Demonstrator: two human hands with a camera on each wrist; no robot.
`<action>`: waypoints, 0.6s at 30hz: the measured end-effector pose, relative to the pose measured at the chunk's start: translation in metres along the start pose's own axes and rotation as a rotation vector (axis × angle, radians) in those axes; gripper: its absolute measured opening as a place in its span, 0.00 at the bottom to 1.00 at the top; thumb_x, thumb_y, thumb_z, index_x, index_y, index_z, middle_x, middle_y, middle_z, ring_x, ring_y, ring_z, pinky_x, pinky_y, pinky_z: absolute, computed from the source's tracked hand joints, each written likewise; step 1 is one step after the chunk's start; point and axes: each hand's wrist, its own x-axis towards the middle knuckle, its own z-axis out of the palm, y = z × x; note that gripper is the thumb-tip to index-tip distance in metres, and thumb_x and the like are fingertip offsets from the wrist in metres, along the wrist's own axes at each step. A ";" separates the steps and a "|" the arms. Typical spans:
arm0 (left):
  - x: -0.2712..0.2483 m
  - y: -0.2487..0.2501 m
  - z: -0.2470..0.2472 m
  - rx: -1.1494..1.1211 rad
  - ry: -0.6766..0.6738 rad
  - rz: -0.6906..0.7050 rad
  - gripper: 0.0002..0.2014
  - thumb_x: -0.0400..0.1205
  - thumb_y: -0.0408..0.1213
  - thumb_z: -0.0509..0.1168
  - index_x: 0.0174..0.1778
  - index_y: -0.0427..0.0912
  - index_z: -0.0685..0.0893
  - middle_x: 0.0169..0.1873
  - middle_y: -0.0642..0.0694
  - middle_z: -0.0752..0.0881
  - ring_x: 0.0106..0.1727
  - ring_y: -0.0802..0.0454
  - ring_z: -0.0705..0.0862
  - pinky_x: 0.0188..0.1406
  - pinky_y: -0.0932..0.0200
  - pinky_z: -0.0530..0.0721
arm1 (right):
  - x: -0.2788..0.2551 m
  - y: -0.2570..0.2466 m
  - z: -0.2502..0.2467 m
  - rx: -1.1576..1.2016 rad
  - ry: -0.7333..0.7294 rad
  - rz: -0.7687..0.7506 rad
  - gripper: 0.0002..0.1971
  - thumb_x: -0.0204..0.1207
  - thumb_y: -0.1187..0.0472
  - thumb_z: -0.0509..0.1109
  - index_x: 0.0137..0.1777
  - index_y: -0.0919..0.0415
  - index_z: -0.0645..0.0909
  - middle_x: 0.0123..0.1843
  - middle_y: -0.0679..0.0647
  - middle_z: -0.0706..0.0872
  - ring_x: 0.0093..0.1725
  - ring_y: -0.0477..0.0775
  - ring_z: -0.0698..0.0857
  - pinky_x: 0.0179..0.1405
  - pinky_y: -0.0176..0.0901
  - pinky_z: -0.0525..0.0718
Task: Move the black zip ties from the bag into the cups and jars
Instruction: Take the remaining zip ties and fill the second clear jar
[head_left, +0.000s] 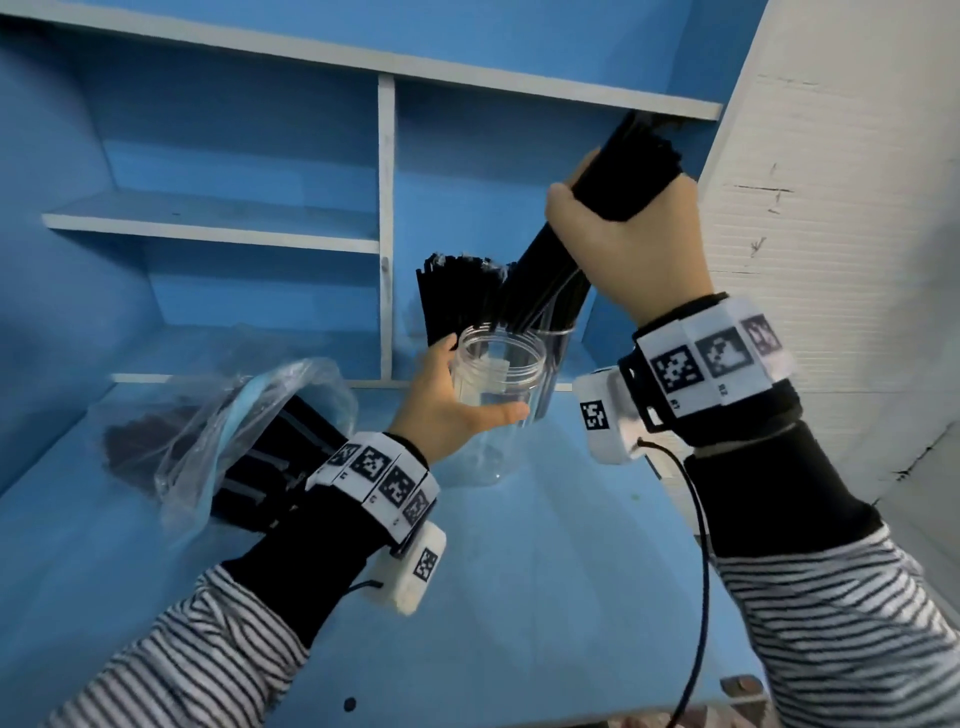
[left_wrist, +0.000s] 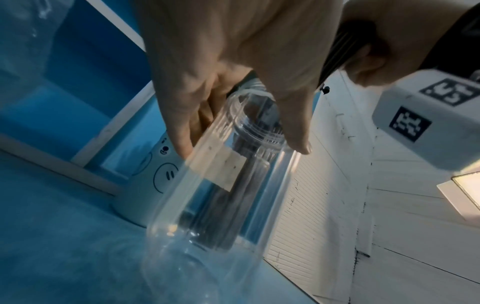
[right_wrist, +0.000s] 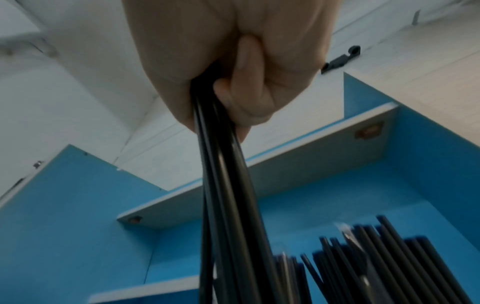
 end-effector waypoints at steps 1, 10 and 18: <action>0.000 0.000 0.000 -0.009 -0.016 0.016 0.34 0.65 0.44 0.83 0.63 0.59 0.73 0.60 0.63 0.76 0.62 0.69 0.77 0.60 0.72 0.72 | 0.001 0.006 0.004 -0.044 -0.034 0.035 0.15 0.68 0.62 0.68 0.35 0.78 0.74 0.30 0.66 0.76 0.29 0.49 0.73 0.28 0.40 0.72; -0.002 -0.001 -0.009 -0.050 -0.173 0.026 0.27 0.64 0.40 0.84 0.51 0.64 0.77 0.49 0.66 0.85 0.47 0.79 0.81 0.44 0.78 0.77 | -0.016 0.050 0.037 -0.389 -0.683 0.428 0.17 0.66 0.46 0.77 0.46 0.57 0.81 0.40 0.50 0.86 0.39 0.48 0.86 0.35 0.39 0.86; -0.005 0.004 -0.011 -0.056 -0.175 -0.001 0.28 0.64 0.41 0.83 0.51 0.66 0.75 0.48 0.70 0.81 0.49 0.76 0.78 0.41 0.81 0.74 | -0.018 0.050 0.033 -0.359 -0.747 0.444 0.24 0.68 0.43 0.79 0.43 0.66 0.81 0.37 0.57 0.92 0.32 0.48 0.89 0.38 0.40 0.87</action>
